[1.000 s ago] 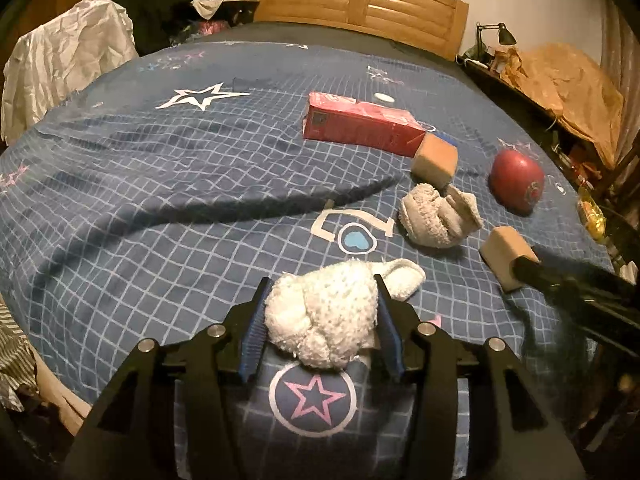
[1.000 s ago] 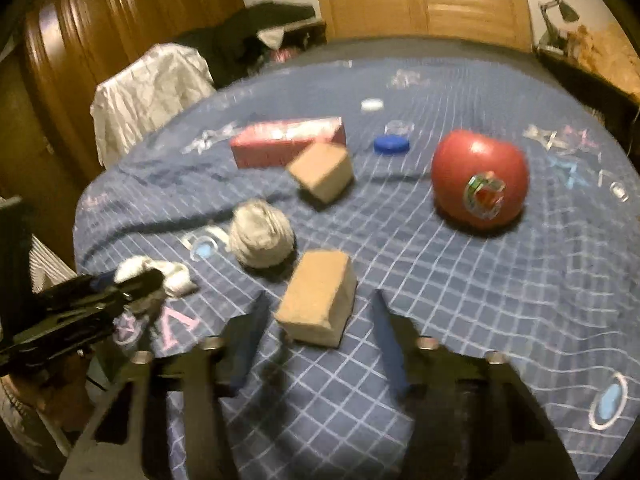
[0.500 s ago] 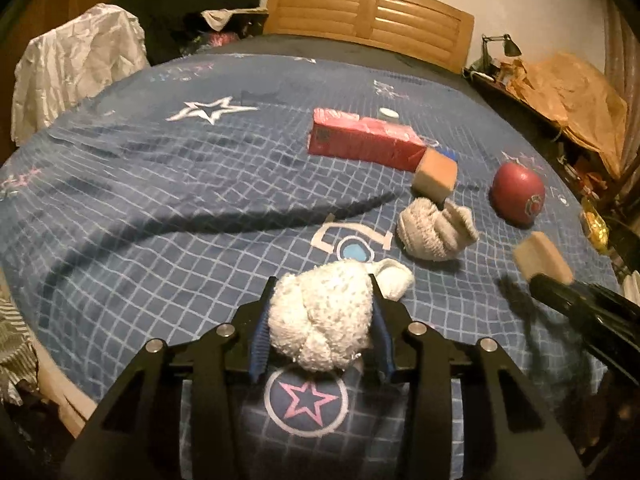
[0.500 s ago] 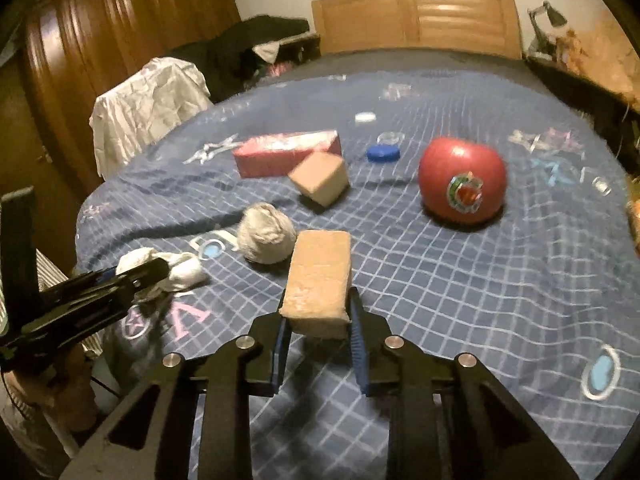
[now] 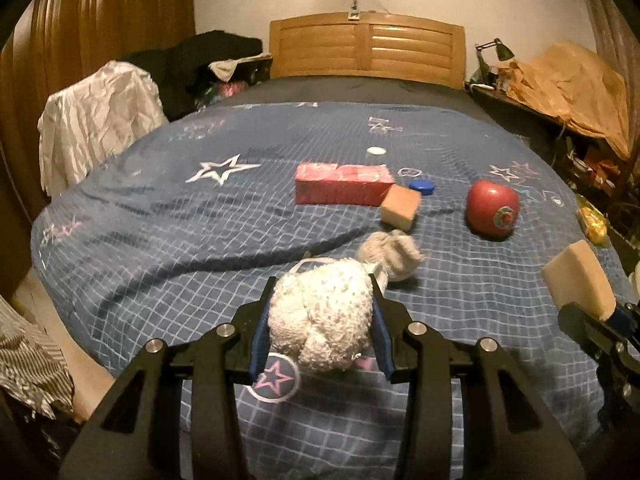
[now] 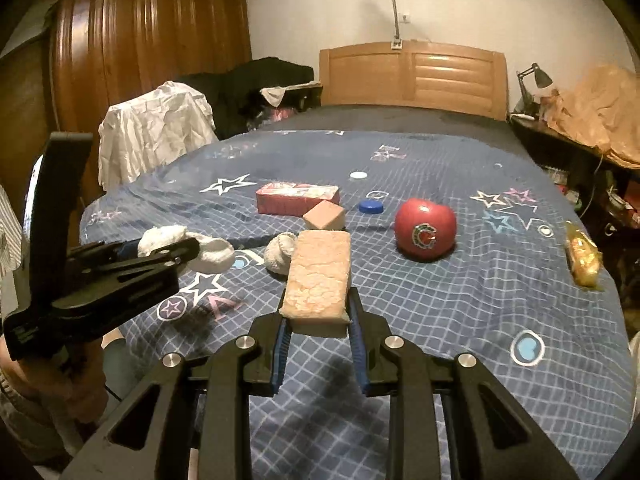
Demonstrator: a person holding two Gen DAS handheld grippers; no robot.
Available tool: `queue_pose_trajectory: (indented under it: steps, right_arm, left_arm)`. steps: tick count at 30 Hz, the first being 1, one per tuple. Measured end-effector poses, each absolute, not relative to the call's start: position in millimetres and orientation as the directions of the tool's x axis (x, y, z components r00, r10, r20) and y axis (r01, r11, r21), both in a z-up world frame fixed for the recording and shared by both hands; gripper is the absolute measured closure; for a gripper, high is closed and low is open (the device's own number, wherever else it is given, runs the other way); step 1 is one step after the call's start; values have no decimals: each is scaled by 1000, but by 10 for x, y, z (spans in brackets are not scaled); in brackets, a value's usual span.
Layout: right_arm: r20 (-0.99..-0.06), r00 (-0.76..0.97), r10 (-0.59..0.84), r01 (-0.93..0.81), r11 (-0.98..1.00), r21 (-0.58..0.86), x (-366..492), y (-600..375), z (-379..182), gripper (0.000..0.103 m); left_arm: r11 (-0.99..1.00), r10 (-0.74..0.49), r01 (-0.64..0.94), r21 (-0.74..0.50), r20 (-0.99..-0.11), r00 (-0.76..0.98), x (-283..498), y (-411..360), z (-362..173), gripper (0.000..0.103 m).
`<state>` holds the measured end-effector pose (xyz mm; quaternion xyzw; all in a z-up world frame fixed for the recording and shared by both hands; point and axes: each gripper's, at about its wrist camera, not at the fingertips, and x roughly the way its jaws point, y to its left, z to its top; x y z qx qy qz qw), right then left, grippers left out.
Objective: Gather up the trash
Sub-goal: 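Grasp the white towel with the left tool while the right tool grasps the beige sponge, then carry the towel and sponge to the white bucket and open both tools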
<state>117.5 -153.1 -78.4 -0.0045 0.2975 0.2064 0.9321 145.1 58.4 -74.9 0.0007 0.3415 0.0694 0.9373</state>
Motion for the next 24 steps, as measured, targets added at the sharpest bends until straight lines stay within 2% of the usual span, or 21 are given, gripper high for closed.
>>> queue_pose_trajectory:
  steps: [7, 14, 19, 24]
  right_arm:
    - [-480, 826, 294, -277, 955, 108, 962, -2089, -459, 75]
    - [-406, 907, 112, -81, 992, 95, 746, -3049, -73, 75]
    - [-390, 921, -15, 53, 995, 89, 558, -3745, 96, 75]
    - [-412, 900, -140, 191, 978, 83, 372, -4490, 151, 75]
  left_arm:
    - [996, 70, -28, 83, -565, 822, 1463, 47, -401, 63]
    - [989, -61, 120, 84, -508, 859, 1555, -741, -95, 63]
    - [963, -179, 254, 89, -494, 851, 1643, -1433, 24, 63]
    - [914, -309, 397, 84, -490, 815, 1734, -2160, 111, 63]
